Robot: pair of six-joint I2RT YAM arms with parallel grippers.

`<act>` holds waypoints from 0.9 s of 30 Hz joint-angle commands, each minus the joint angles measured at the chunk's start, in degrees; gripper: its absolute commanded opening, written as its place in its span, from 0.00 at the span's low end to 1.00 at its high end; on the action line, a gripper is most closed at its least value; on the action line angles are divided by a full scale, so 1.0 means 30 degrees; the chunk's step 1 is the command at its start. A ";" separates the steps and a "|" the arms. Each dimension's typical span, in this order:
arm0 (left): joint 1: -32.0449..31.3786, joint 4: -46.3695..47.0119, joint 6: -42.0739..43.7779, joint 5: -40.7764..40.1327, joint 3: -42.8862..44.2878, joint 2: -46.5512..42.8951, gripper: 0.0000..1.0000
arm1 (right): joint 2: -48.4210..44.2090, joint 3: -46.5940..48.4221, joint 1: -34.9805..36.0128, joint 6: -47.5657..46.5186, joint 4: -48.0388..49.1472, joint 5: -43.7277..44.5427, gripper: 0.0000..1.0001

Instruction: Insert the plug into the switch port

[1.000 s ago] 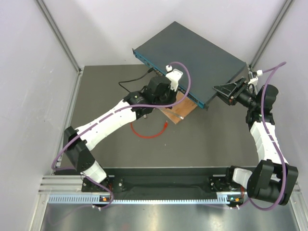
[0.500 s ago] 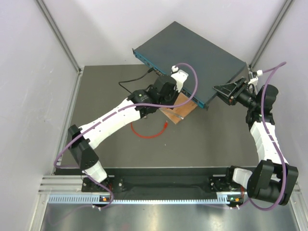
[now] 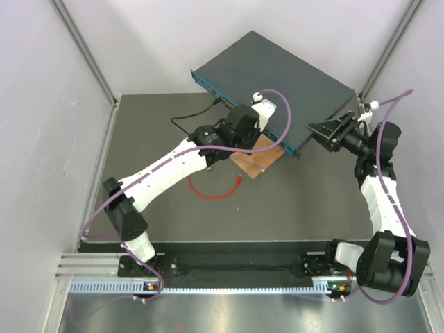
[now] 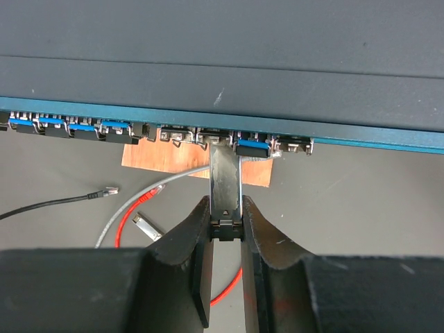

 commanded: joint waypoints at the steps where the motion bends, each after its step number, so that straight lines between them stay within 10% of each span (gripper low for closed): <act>1: 0.0001 0.5397 0.0301 0.0154 0.1739 0.0747 0.00 | -0.0394 0.0269 0.1190 -0.1953 0.0745 -0.0561 0.00; 27: 0.0147 1.1106 -0.0548 0.0825 0.0715 0.1159 0.02 | -0.0394 0.0034 0.1541 -0.1894 0.0716 -0.0649 0.00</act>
